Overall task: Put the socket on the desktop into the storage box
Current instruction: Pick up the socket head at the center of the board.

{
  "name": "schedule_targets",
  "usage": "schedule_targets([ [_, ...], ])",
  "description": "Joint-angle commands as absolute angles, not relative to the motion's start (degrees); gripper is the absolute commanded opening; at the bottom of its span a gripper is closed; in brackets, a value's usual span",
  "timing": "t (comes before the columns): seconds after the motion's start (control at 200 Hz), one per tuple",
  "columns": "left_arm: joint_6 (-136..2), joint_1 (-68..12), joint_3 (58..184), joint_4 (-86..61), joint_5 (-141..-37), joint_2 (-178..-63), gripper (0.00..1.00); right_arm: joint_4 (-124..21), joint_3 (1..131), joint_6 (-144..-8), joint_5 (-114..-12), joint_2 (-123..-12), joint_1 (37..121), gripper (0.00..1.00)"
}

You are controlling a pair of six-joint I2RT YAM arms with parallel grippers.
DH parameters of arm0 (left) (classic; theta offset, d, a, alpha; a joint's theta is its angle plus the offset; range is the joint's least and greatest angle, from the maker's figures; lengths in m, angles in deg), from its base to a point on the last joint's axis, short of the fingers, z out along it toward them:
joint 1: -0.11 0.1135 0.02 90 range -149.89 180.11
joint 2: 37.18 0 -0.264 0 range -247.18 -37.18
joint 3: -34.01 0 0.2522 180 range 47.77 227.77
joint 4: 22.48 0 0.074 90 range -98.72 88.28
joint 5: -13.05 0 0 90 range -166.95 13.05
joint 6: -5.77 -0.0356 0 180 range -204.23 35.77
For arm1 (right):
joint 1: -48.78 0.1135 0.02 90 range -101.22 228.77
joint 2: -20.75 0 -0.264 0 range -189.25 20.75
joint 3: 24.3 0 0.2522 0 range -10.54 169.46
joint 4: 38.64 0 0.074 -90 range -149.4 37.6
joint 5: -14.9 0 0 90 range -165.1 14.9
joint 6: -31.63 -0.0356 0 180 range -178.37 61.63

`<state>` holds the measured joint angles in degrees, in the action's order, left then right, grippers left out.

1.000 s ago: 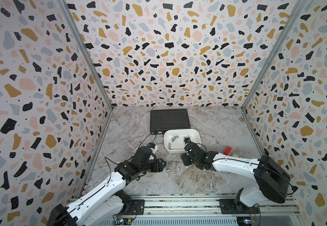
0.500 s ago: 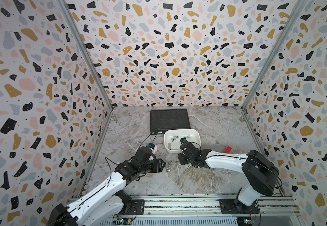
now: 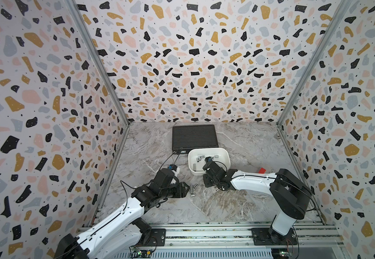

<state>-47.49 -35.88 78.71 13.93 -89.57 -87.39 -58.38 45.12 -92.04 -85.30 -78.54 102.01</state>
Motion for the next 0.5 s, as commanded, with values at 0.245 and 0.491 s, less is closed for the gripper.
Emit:
schedule_targets([
  [0.245,-47.3,-35.5,77.9,13.3,-88.5,-86.0,0.64,-59.9,48.0,-92.8,-87.0,-80.4,102.2,0.44],
  [0.491,-47.2,-35.5,78.1,13.6,-88.0,-85.9,0.63,-60.0,49.2,-93.1,-87.3,-82.0,102.2,0.43],
])
